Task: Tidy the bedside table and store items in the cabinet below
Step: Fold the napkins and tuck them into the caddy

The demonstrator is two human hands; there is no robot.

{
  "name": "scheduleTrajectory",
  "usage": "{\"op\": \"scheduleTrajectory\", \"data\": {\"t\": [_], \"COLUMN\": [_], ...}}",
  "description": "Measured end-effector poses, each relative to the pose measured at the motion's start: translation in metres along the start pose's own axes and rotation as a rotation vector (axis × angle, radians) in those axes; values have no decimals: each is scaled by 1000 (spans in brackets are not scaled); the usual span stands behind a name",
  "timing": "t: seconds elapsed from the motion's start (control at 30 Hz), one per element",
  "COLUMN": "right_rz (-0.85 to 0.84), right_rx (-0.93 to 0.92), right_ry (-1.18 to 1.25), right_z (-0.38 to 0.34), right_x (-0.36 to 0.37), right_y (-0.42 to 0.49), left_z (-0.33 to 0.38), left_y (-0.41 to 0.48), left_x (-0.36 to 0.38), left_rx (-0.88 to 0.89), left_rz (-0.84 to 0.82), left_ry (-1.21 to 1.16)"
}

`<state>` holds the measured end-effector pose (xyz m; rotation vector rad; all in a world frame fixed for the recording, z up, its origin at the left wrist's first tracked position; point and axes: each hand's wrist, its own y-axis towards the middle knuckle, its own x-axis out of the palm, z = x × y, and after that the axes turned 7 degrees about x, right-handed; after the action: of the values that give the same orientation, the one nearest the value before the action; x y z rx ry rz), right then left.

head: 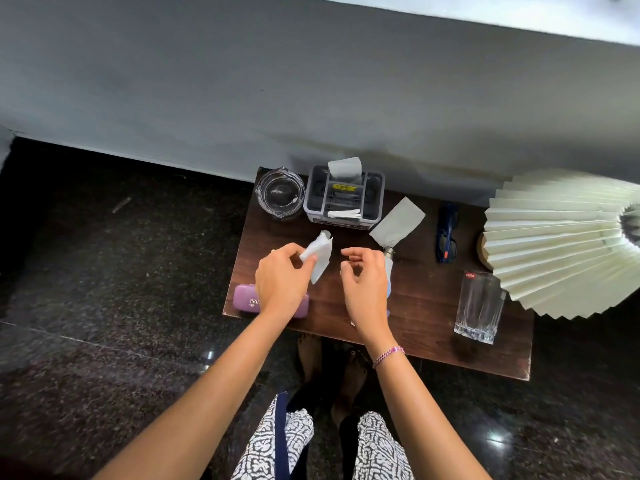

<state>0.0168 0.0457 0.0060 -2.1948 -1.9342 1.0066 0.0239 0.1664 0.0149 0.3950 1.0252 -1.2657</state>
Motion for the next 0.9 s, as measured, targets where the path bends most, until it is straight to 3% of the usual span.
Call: {"op": "scheduleTrajectory", "data": {"t": [0.13, 0.2, 0.4, 0.67, 0.9], "right_rz": [-147, -245, -379, -520, -545], "right_rx": [460, 555, 543, 485, 380], "right_ry": [437, 604, 861, 1111, 1135], "right_z": [-14, -22, -49, -66, -79], "right_x": [12, 16, 16, 12, 21], "right_y": [-5, -5, 1, 20, 40], "left_z": [10, 14, 27, 49, 62], "left_y": [-1, -2, 0, 17, 39], "left_x": [-4, -4, -7, -25, -29], "left_rx": [-34, -39, -122, -258, -251], "left_rz": [-34, -65, -90, -155, -145], "left_ry": [-191, -266, -462, -949, -1061]}}
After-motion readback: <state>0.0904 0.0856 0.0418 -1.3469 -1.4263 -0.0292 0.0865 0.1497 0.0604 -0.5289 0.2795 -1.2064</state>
